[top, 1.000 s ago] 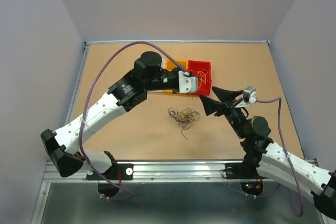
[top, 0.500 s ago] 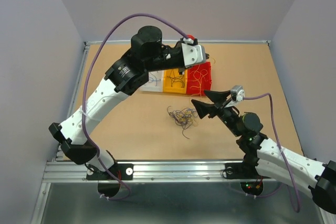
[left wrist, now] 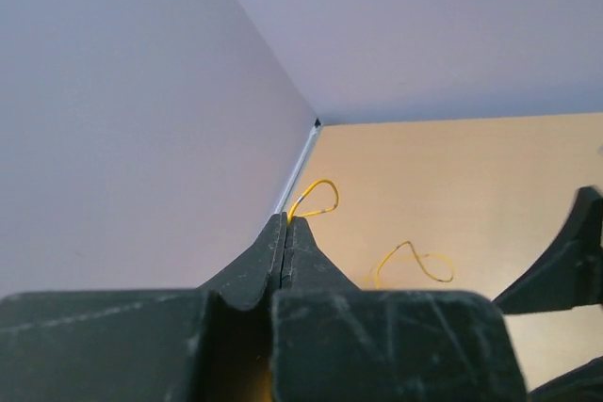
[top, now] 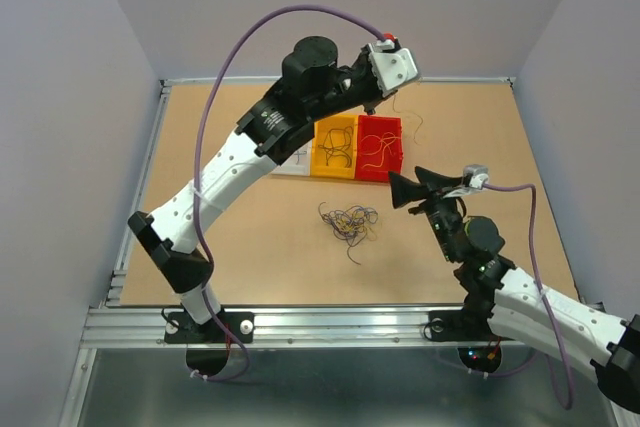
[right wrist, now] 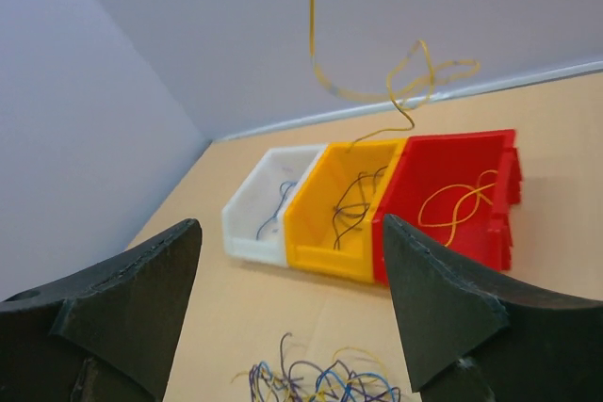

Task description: Untangle the cables

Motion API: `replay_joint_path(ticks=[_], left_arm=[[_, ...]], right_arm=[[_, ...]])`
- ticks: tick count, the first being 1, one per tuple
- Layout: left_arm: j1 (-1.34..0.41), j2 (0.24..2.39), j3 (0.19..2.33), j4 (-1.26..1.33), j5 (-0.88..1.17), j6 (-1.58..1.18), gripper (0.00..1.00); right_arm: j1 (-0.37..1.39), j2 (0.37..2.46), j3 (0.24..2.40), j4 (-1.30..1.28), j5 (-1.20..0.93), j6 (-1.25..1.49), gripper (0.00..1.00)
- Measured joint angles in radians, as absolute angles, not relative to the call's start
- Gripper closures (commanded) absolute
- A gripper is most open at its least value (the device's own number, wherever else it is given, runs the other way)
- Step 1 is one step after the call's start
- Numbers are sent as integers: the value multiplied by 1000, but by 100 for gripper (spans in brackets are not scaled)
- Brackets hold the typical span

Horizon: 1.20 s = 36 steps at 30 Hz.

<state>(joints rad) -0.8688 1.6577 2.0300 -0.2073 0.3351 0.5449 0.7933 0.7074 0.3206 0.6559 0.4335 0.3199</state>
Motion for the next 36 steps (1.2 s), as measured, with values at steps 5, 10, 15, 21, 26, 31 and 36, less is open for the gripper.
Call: replay_joint_path(ticks=[5, 10, 15, 21, 26, 31, 36], left_arm=[[-862, 1758, 2020, -167, 263, 572, 100], [-831, 1845, 1999, -152, 226, 588, 100], [-765, 1880, 1935, -106, 232, 584, 100], [-705, 1898, 1792, -13, 250, 578, 100], [-670, 1982, 1728, 40, 278, 554, 100], [-656, 2039, 1726, 39, 309, 524, 100], [-666, 2039, 1727, 63, 324, 496, 100]], right_arm=[[793, 589, 316, 624, 626, 363, 17], [793, 511, 310, 616, 728, 381, 17], [793, 498, 310, 603, 759, 385, 17], [793, 501, 310, 587, 763, 385, 17], [793, 518, 310, 582, 763, 385, 17], [793, 535, 310, 577, 763, 385, 17], [793, 538, 310, 574, 763, 386, 17]])
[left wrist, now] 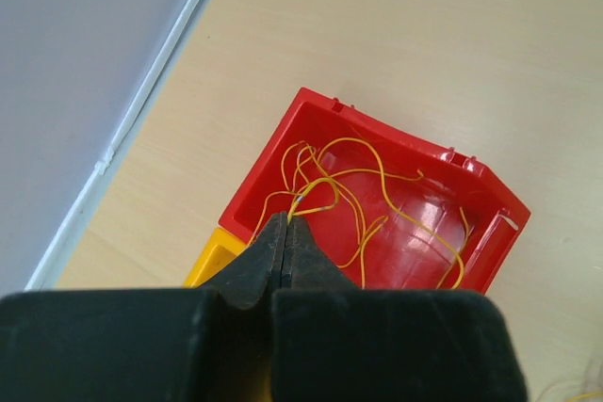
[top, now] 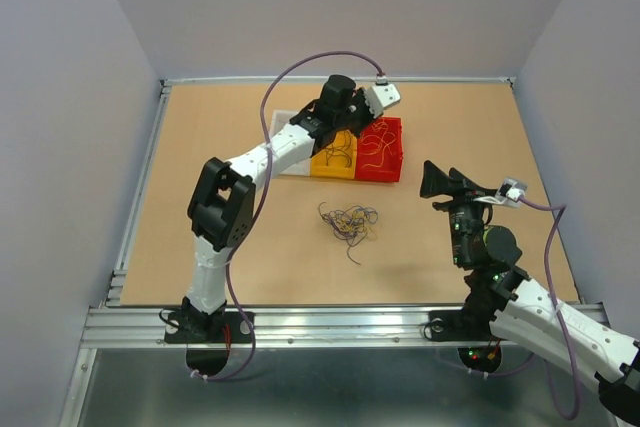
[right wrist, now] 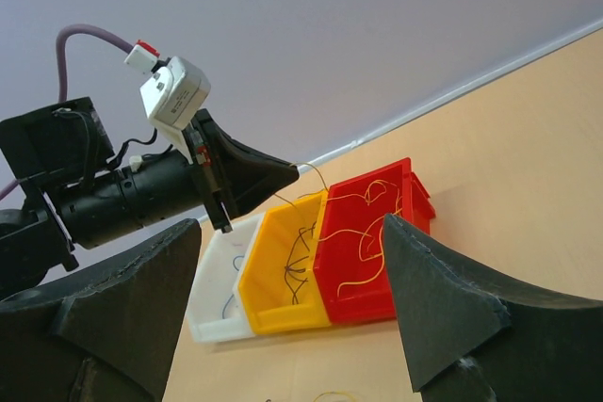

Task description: Untangle the cables

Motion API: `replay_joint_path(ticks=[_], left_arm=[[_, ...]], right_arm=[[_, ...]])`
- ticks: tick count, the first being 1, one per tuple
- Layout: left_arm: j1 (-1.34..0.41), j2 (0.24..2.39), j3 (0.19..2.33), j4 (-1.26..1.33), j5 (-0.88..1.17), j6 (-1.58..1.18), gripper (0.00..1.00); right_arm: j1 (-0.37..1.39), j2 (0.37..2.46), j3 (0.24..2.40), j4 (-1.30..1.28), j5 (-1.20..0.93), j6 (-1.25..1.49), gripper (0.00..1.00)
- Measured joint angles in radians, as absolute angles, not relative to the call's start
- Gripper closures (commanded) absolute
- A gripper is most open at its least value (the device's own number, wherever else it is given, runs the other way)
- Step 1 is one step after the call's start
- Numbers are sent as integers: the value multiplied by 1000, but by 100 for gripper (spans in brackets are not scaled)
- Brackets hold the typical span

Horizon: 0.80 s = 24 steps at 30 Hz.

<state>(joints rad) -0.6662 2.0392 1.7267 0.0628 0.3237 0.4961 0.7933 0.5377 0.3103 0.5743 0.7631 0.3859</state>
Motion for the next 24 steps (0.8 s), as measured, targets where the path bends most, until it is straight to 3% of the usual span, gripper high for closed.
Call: replay_joint_path(ticks=[13, 15, 22, 24], left_arm=[[-760, 2251, 1880, -133, 81, 369, 100], [-757, 2273, 1879, -162, 77, 352, 91], [-751, 2430, 2070, -281, 107, 327, 90], [-751, 2457, 2103, -300, 106, 324, 83]], right_arm=[[793, 537, 310, 562, 763, 390, 17], [793, 538, 310, 560, 763, 390, 17], [794, 559, 310, 557, 764, 393, 17], [793, 564, 310, 555, 764, 393, 17]])
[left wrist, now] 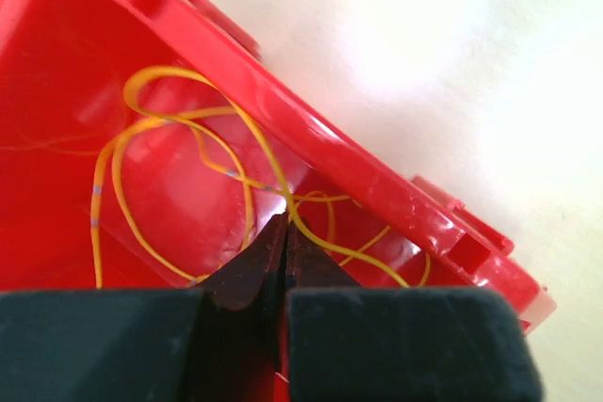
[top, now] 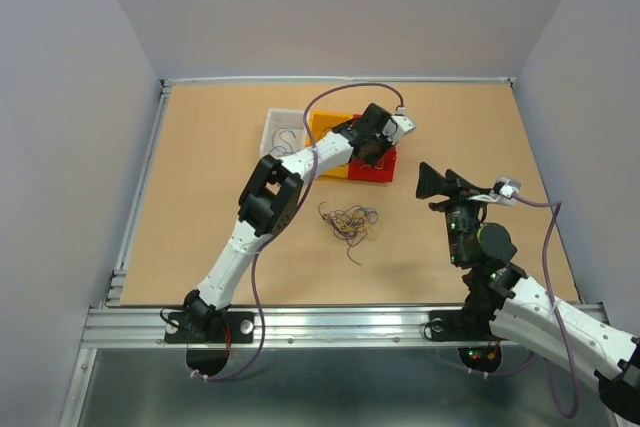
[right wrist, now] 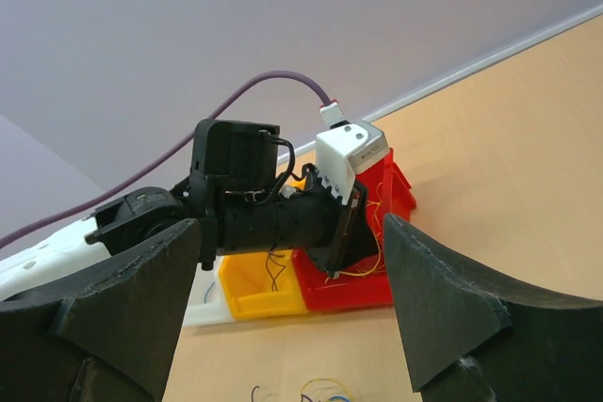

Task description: Untangle the cables

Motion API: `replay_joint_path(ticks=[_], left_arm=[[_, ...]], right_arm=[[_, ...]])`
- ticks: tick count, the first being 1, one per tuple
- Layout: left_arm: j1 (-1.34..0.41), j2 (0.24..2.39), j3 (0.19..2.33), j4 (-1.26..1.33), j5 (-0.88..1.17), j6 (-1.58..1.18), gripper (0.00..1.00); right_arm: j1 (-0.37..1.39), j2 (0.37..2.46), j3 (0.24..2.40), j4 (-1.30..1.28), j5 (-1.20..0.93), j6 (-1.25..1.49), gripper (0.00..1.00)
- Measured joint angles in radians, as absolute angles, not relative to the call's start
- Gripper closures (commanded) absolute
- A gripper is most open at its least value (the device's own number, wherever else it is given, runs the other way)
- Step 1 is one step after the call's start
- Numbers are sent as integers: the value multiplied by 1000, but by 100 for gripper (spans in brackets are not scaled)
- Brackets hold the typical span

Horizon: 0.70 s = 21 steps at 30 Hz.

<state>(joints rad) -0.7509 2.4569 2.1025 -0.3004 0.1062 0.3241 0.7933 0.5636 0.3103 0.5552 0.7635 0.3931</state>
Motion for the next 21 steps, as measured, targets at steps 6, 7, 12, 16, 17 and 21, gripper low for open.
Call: replay_joint_path(ticks=[6, 7, 12, 16, 17, 21], left_arm=[[-751, 2412, 2048, -296, 108, 317, 55], [-749, 2395, 2036, -297, 107, 317, 53], [-744, 2281, 2021, -285, 126, 316, 51], [-742, 2162, 1999, -266, 131, 317, 45], [-742, 2132, 1987, -262, 131, 318, 41], [-742, 1991, 1863, -235, 134, 342, 24]], right_arm=[[793, 564, 310, 551, 764, 393, 17], [793, 563, 310, 550, 764, 393, 17], [793, 554, 310, 549, 764, 393, 17], [793, 549, 310, 548, 764, 394, 17], [793, 549, 310, 547, 764, 394, 17], [793, 550, 310, 545, 764, 394, 16]])
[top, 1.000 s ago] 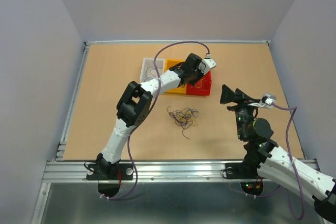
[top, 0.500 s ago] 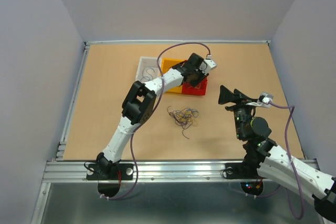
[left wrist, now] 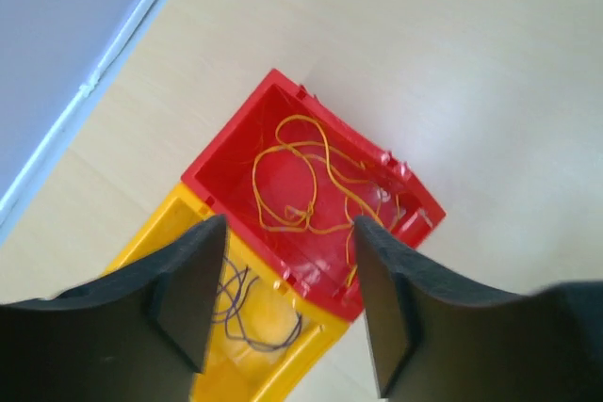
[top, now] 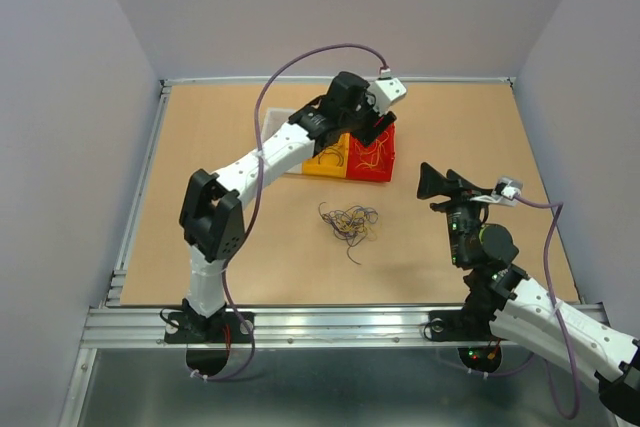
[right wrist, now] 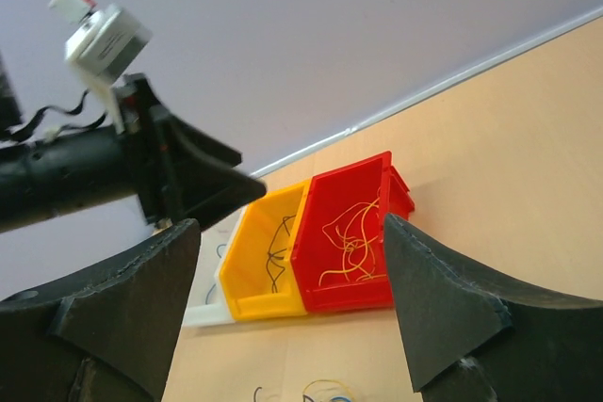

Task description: Untangle the cables

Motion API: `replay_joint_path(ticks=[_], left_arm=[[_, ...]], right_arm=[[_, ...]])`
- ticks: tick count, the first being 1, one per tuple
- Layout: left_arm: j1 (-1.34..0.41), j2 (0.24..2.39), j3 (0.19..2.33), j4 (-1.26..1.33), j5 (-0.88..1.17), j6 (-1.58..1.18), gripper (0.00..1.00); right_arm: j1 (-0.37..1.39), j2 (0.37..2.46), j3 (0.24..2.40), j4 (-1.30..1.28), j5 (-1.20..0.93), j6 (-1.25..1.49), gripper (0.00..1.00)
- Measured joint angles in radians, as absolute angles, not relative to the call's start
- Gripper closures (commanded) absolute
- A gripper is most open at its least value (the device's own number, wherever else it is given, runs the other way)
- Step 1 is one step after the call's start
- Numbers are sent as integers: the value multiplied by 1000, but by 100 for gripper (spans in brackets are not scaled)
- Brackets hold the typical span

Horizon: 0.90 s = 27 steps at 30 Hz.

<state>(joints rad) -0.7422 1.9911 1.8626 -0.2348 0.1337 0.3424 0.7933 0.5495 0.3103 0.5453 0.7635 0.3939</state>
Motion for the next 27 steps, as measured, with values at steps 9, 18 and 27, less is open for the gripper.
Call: replay_joint_path(ticks=[9, 18, 27], left_arm=[[-740, 1628, 1277, -115, 286, 479, 19], [-758, 1567, 1093, -140, 525, 614, 30], [-785, 1424, 904, -121, 643, 741, 29]], right_arm=[[793, 583, 311, 537, 760, 397, 16], [793, 587, 311, 527, 760, 397, 16], [793, 617, 311, 527, 755, 397, 16]])
